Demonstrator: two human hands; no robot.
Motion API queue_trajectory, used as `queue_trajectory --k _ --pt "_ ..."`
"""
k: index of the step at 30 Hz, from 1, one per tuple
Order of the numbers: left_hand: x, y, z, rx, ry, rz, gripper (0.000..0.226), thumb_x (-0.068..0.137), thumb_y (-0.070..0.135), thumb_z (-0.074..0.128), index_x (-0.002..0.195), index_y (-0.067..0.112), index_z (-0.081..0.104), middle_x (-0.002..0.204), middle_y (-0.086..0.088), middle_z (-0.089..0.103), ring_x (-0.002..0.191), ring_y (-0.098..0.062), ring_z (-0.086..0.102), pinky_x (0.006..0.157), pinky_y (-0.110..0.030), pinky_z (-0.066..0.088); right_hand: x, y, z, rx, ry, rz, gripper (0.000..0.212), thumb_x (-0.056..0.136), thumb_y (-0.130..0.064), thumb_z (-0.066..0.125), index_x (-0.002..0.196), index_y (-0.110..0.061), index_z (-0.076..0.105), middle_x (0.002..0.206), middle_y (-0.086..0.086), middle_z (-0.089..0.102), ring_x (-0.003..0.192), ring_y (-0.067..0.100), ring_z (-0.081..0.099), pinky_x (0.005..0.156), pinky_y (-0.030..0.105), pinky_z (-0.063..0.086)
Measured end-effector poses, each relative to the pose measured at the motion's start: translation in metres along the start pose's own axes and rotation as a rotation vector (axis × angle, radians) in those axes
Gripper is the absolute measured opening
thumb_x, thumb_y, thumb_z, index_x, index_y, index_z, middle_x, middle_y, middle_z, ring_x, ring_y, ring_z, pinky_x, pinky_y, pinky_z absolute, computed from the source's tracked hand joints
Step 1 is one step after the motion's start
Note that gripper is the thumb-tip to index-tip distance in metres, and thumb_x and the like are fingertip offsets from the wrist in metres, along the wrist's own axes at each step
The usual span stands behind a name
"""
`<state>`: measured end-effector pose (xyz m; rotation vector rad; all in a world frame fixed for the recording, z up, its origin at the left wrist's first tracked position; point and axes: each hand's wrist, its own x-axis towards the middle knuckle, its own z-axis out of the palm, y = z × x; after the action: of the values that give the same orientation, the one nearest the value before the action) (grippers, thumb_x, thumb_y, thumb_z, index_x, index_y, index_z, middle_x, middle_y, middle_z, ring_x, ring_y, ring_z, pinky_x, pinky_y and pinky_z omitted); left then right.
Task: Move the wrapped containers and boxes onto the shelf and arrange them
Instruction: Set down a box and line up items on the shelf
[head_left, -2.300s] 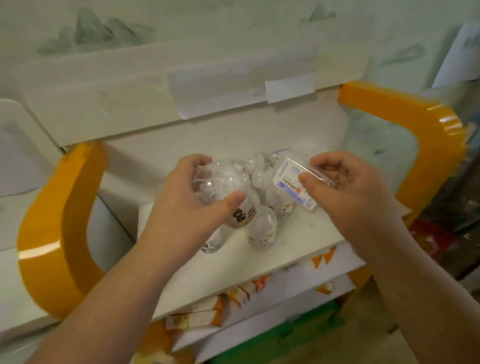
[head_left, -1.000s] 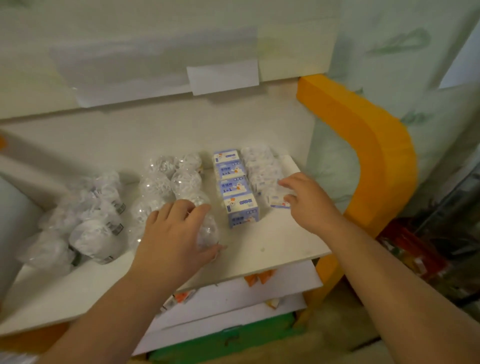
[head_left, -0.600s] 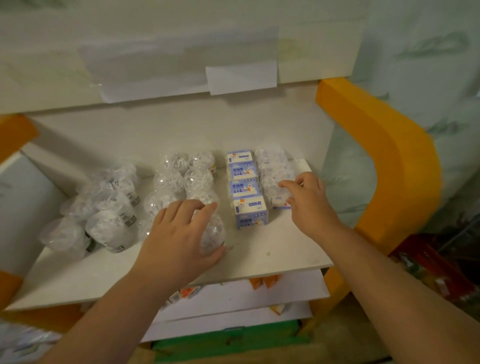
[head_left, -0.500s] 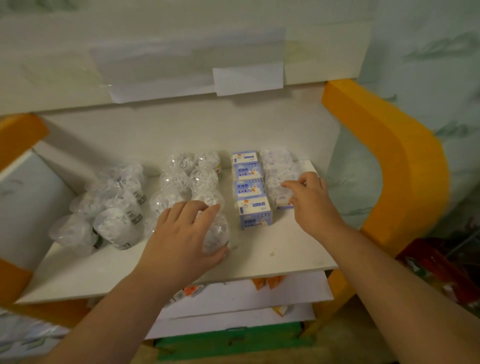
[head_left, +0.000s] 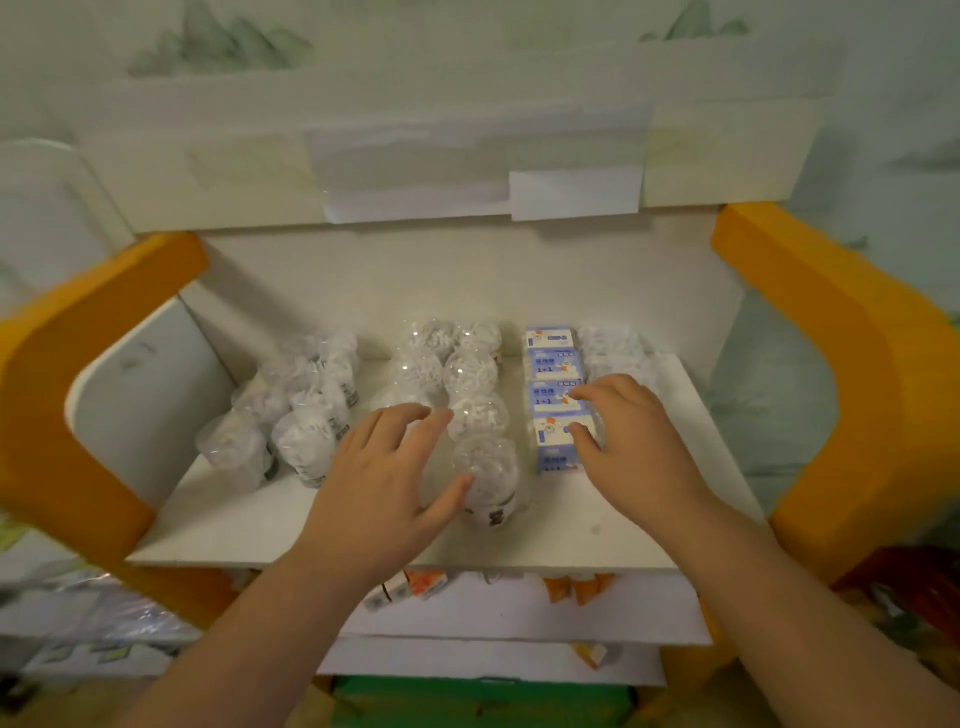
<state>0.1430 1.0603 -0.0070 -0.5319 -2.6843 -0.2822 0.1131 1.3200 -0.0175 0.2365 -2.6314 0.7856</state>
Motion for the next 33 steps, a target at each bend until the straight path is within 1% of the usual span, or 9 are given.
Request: queue_trajectory --k 4,11,16,22,25,27,29,31,33 --pt "-0.014 -0.016 -0.015 -0.061 0.035 -0.079 0.060 0.093 0.058 0.043 0.145 0.028 0.041 0.146 0.003 0.040 0.135 -0.017 0.036 0.110 -0.031 0.027 0.004 -0.050 0.007 0.115 0.021 -0.061 0.032 0.089 -0.021 0.064 0.121 -0.019 0.063 0.120 -0.004 0.056 0.113 0.017 0.052 0.100 0.028 0.042" --pt "-0.042 -0.080 -0.039 -0.090 0.066 -0.253 0.059 0.095 0.058 0.039 0.146 0.030 0.038 0.146 0.010 0.037 0.134 -0.010 0.034 0.106 -0.033 0.041 0.022 -0.138 0.039 0.203 -0.049 -0.166 0.034 0.091 -0.025 0.062 0.124 -0.024 0.060 0.123 -0.009 0.053 0.113 0.010 0.053 0.097 0.027 0.045" --pt "-0.043 -0.131 -0.046 -0.140 0.090 -0.354 0.054 0.096 0.051 0.045 0.145 0.030 0.040 0.146 0.013 0.037 0.135 -0.004 0.030 0.105 -0.020 0.026 0.043 -0.184 0.077 0.169 -0.159 -0.135 0.040 0.092 -0.028 0.059 0.131 -0.025 0.055 0.127 -0.008 0.050 0.112 0.010 0.053 0.097 0.027 0.045" --pt "-0.018 -0.191 -0.027 -0.343 0.016 -0.459 0.059 0.098 0.052 0.042 0.152 0.035 0.025 0.159 0.006 0.023 0.143 -0.017 0.030 0.113 -0.040 0.035 0.079 -0.230 0.119 0.144 -0.312 0.026 0.044 0.096 -0.029 0.051 0.140 -0.025 0.046 0.141 -0.002 0.046 0.112 0.012 0.056 0.094 0.027 0.043" --pt "-0.008 -0.213 -0.016 -0.484 0.024 -0.502 0.059 0.098 0.049 0.044 0.152 0.035 0.025 0.158 0.011 0.025 0.142 -0.011 0.029 0.112 -0.030 0.028 0.096 -0.245 0.139 0.166 -0.403 0.124 0.047 0.097 -0.026 0.048 0.144 -0.022 0.041 0.147 0.004 0.041 0.123 0.022 0.053 0.099 0.033 0.043" --pt "-0.002 -0.220 -0.011 -0.634 0.037 -0.489 0.052 0.100 0.041 0.047 0.149 0.039 0.031 0.146 0.021 0.032 0.129 0.004 0.034 0.104 -0.021 0.028 0.103 -0.251 0.153 0.107 -0.389 0.185 0.047 0.098 -0.023 0.044 0.145 -0.019 0.037 0.149 0.008 0.035 0.123 0.028 0.052 0.101 0.039 0.044" --pt "0.001 -0.225 -0.004 -0.746 0.043 -0.470 0.046 0.100 0.035 0.048 0.144 0.045 0.036 0.144 0.021 0.035 0.126 0.011 0.035 0.107 -0.021 0.031 0.105 -0.255 0.167 0.044 -0.339 0.252 0.045 0.099 -0.022 0.042 0.143 -0.015 0.036 0.148 0.011 0.034 0.126 0.031 0.047 0.102 0.041 0.042" --pt "0.004 -0.230 0.005 -0.795 0.026 -0.497 0.051 0.099 0.036 0.047 0.148 0.036 0.036 0.154 0.011 0.034 0.140 -0.003 0.032 0.116 -0.036 0.030 0.102 -0.257 0.182 0.019 -0.294 0.296 0.046 0.099 -0.023 0.041 0.144 -0.014 0.034 0.145 0.011 0.034 0.126 0.032 0.045 0.100 0.041 0.041" --pt "0.005 -0.229 0.008 -0.785 -0.017 -0.530 0.054 0.099 0.034 0.046 0.152 0.029 0.033 0.159 0.004 0.028 0.147 -0.012 0.023 0.120 -0.041 0.023 0.098 -0.257 0.196 0.024 -0.262 0.325 0.048 0.100 -0.023 0.040 0.146 -0.015 0.030 0.144 0.010 0.035 0.124 0.032 0.046 0.097 0.043 0.043"
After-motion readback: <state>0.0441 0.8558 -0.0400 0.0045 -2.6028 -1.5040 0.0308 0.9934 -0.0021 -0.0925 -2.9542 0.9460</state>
